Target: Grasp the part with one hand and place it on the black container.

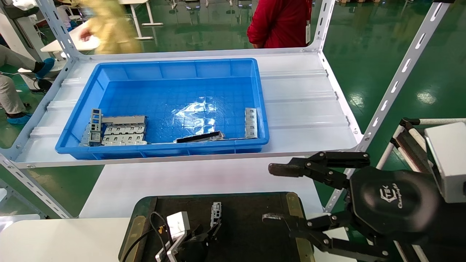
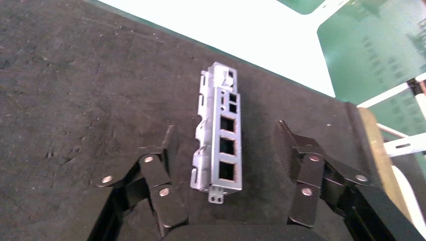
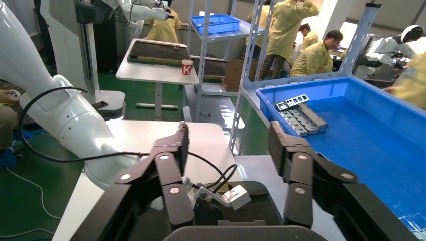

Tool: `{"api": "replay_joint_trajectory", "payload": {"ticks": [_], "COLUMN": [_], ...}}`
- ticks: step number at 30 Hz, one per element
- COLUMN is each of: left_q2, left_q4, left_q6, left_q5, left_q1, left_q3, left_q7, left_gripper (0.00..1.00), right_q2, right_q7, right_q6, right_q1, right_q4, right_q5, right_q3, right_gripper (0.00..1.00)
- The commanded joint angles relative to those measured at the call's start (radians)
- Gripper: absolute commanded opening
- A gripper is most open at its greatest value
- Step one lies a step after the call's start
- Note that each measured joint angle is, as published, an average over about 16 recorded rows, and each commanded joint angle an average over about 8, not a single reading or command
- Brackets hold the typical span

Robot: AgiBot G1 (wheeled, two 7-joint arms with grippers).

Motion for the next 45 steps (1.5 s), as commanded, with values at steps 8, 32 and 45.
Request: {"api": "replay_joint_trajectory", "payload": {"ticks": [8, 32, 45], "left_q2": [-0.106, -0.534, -0.632], "left_q4": [-0.073, -0.086, -0.073], "left_q6": [0.077, 0.609, 0.698], "left_q5": [-0.057, -0.075, -0.091], "left_q1": [-0.008, 0.076, 0.143], "left_q3": [0.009, -0.106, -0.196], "left_q7": [0.001, -0.024, 0.007], "left_gripper": [1.0, 1.0, 1.0], "right_q2": [0.0, 0.0, 0.0], "right_q7": [0.0, 0.0, 0.0], "right_q6": [0.0, 0.0, 0.0], "right_q1": [0.0, 0.0, 0.0], "right_q4": [0.0, 0.0, 0.0], "right_q5": [0.0, 0.0, 0.0], "right_q3": [0.0, 0.0, -0.001], "right_gripper": [1.0, 1.0, 1.0]}}
